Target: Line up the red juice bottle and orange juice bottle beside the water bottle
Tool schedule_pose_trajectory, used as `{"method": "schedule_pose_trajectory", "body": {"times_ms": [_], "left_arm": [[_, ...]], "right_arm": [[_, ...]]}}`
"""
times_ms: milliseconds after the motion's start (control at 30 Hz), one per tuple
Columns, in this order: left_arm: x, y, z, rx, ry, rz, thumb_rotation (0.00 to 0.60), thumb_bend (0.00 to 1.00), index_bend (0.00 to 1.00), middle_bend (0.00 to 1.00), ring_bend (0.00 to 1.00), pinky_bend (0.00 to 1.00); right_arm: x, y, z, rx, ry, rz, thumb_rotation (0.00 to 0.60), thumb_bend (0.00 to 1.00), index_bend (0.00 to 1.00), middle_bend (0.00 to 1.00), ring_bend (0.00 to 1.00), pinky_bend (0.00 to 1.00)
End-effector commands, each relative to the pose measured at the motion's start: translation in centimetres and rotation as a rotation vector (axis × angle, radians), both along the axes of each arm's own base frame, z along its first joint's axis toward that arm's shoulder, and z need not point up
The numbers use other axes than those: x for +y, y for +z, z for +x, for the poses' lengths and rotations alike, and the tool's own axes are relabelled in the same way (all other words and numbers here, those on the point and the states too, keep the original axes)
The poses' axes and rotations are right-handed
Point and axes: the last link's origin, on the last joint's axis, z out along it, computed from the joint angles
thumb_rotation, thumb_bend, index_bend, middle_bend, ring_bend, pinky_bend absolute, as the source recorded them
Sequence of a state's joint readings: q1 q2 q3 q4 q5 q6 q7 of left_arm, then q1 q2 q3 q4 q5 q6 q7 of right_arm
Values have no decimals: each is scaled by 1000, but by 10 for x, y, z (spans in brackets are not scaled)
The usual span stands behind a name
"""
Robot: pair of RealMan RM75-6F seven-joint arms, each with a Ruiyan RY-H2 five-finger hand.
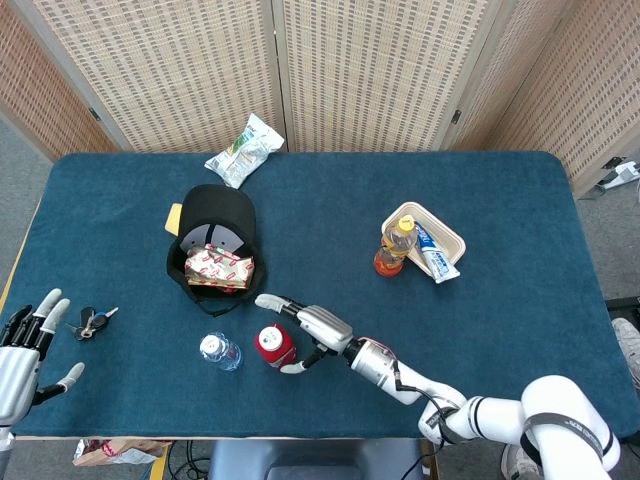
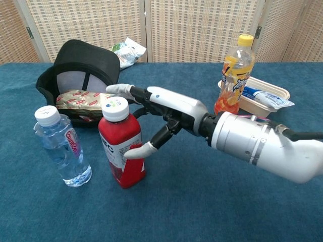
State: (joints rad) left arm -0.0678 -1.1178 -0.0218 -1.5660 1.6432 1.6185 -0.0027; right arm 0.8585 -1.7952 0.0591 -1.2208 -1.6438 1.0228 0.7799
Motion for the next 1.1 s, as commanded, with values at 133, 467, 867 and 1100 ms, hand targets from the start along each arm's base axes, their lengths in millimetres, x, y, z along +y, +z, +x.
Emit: {"method": "schedule_pose_trajectory", "body": {"times_ms": [133,467,867,1100], "left_arm": [[3,-1,2,-2,-9,-6,600,178,55,36,133,84],[4,-6,6,-8,-19,-24,600,178,55,36,133,84],[2,-7,6,-15,-20,-23,600,178,55,36,133,84],[1,-7,6,-14,-20,-24,600,178,55,36,134,84]], "right_arm": [[3,55,-17,5,24,-110,600,126,0,70,28,187],[10,128,-50,86,-8,-386,600,125,42,159,42,185],[-11,178,-93,163,-223,-572,600,0,43,98,37,166],[-29,185,-112,140,-350,-551,600,0,0,45,4,131]]}}
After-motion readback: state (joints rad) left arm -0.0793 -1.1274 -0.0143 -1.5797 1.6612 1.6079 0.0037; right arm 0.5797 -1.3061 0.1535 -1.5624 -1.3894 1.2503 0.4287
